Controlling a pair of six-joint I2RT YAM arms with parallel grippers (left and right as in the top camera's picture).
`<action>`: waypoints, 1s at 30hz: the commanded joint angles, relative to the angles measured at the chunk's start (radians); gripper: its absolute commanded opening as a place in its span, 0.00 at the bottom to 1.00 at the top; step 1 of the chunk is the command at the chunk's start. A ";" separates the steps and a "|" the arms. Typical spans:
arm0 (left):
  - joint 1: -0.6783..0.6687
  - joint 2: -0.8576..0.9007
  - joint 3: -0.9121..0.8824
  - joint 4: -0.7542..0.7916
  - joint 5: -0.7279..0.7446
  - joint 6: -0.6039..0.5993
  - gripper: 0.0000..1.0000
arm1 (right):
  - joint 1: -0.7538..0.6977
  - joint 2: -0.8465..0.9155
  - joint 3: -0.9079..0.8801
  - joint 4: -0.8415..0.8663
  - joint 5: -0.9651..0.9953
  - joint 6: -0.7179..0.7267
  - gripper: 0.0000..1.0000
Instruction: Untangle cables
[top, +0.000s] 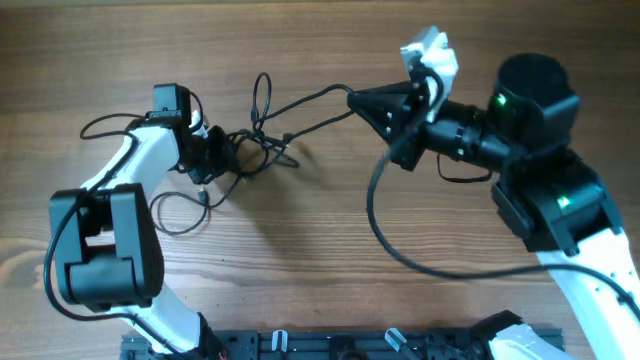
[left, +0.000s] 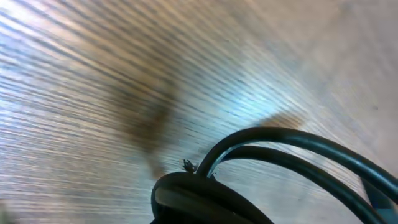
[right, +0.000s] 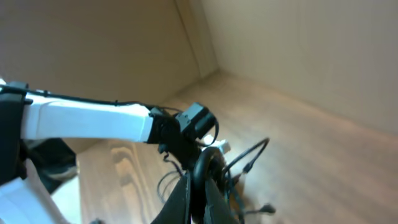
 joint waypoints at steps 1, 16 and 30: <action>0.075 0.064 -0.027 0.004 -0.272 -0.044 0.04 | -0.037 -0.212 0.095 0.181 0.011 -0.074 0.04; 0.090 0.029 0.015 -0.011 -0.024 0.034 0.13 | -0.037 -0.204 0.094 0.063 -0.004 -0.014 0.04; 0.097 -0.262 0.152 -0.176 0.100 0.080 0.67 | -0.032 0.130 0.093 -0.196 -0.220 0.015 0.63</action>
